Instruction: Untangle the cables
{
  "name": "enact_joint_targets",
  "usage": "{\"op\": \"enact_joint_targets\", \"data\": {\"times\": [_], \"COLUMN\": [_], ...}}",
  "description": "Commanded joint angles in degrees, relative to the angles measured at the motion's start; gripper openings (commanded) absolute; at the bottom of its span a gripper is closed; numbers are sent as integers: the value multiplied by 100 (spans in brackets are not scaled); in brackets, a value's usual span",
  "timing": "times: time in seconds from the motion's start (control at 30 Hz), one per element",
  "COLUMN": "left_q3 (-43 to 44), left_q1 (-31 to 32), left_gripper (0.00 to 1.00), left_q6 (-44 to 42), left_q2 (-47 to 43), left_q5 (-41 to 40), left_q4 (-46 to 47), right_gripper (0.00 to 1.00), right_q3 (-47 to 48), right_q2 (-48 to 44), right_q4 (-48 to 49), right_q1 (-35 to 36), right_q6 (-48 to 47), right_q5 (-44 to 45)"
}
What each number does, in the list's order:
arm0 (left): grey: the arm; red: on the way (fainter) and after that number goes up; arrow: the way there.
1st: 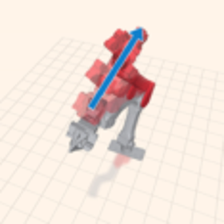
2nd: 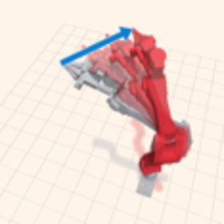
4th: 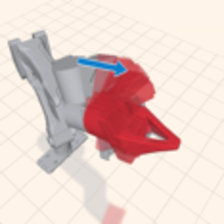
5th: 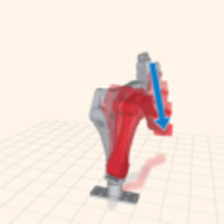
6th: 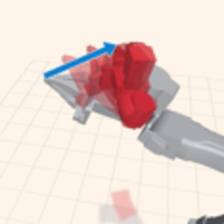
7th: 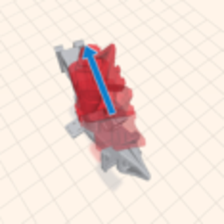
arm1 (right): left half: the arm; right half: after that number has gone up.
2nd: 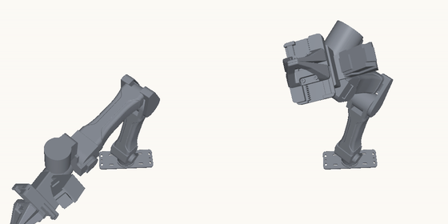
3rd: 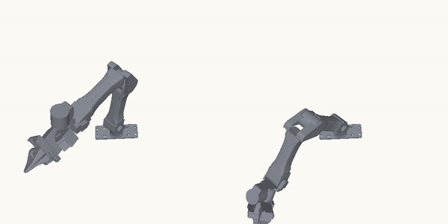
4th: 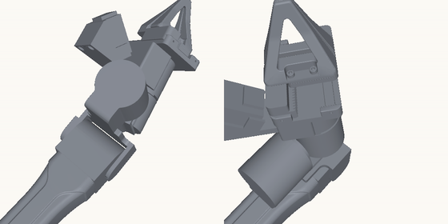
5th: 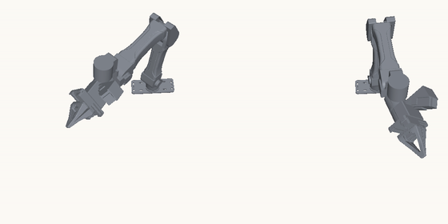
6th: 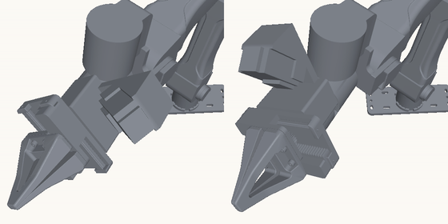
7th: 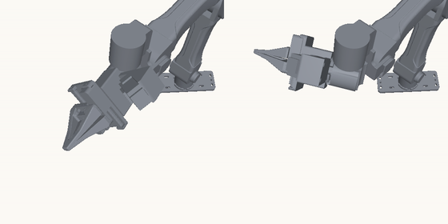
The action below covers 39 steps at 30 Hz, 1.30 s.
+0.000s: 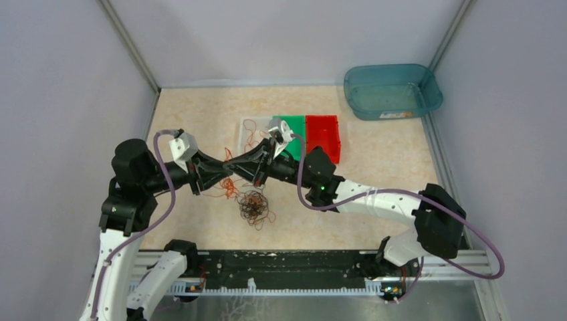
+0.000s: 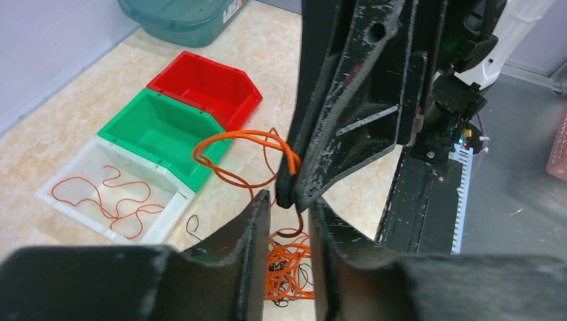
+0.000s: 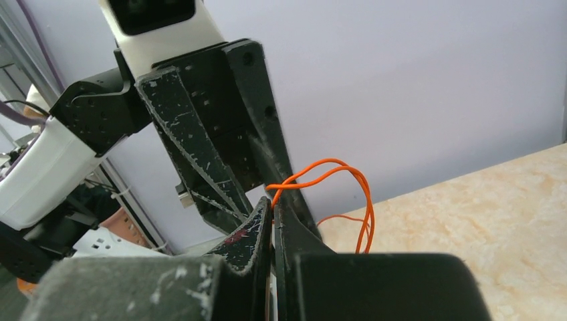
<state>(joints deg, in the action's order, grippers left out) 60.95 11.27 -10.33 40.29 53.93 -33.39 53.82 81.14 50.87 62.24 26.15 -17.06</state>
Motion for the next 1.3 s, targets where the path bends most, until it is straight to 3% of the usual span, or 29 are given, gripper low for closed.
{"op": "enact_joint_targets", "data": {"times": [0.0,0.07,0.13,0.33,0.47,0.63,0.8,1.03,1.27], "left_q3": [-100,-101,-104,-145,-101,-19,34,74,32], "left_q1": [22,19,20,16,16,18,12,16,16], "left_gripper": [22,4,0,0,0,0,0,0,0], "left_q6": [14,38,65,529,1019,1831,2386,2688,2816], "left_q2": [-64,-60,-57,-175,-215,-135,11,-29,-76], "left_q5": [25,90,174,-350,-958,-1809,-2303,-1849,-1399], "left_q4": [270,269,214,536,1007,1277,1178,1143,1073], "right_gripper": [0,0,0,50,65,63,56,63,63], "right_q3": [421,455,523,273,-427,-1323,-1342,-781,141], "right_q2": [62,100,131,-164,-832,-1689,-1619,-787,-156], "right_q4": [138,140,62,-139,-236,-299,-552,-587,-1055], "right_q1": [52,52,52,13,8,8,54,56,-63], "right_q6": [173,223,270,354,359,442,564,165,-394], "right_q5": [-262,-242,-223,-174,-240,-289,-793,-617,-590]}}
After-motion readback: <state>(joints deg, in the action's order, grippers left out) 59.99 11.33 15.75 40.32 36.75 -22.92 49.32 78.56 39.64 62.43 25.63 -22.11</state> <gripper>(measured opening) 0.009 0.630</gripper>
